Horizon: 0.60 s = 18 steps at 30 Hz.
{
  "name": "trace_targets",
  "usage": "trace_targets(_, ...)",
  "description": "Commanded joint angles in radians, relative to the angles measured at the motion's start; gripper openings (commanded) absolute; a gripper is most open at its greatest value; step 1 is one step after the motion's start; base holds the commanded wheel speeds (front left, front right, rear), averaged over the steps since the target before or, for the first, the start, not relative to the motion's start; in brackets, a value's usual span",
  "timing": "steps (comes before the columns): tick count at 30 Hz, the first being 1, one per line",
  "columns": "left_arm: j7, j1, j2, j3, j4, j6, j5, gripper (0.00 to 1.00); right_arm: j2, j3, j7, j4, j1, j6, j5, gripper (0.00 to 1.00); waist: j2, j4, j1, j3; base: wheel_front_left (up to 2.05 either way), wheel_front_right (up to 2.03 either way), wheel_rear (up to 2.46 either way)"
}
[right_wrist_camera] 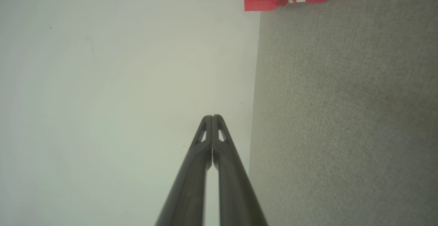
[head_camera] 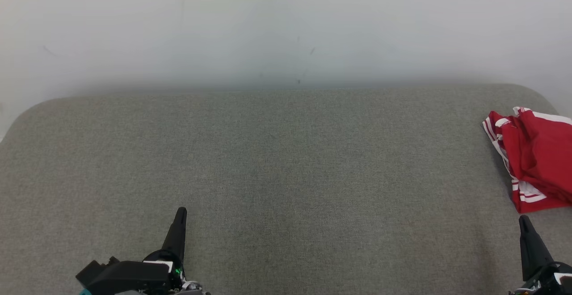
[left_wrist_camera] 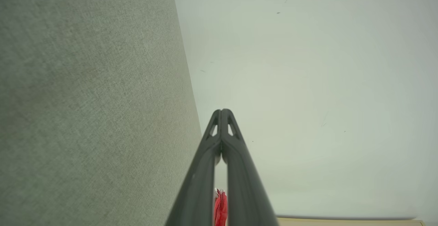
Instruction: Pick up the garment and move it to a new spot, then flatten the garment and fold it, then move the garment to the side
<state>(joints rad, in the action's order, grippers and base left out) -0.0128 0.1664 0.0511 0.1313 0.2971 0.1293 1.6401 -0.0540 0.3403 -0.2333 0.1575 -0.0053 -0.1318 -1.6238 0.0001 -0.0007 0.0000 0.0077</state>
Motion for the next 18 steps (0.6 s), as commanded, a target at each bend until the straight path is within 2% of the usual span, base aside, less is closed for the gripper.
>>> trace_targets(1, 0.0, 0.008, -0.001, 0.001, 0.0, 0.003, 0.01, 0.0, 0.002, 0.003, -0.004, 0.002, -0.008, 0.002, 0.003, 0.0, -0.0001, 0.0, 0.0, 0.0, 0.0, 0.0, 0.0)
trace_targets(18, 0.0, 0.008, -0.001, 0.002, 0.0, 0.003, 0.011, 0.0, 0.003, 0.005, -0.005, 0.002, -0.009, 0.002, 0.004, 0.0, -0.0001, 0.0, 0.0, 0.0, 0.0, 0.0, 0.0)
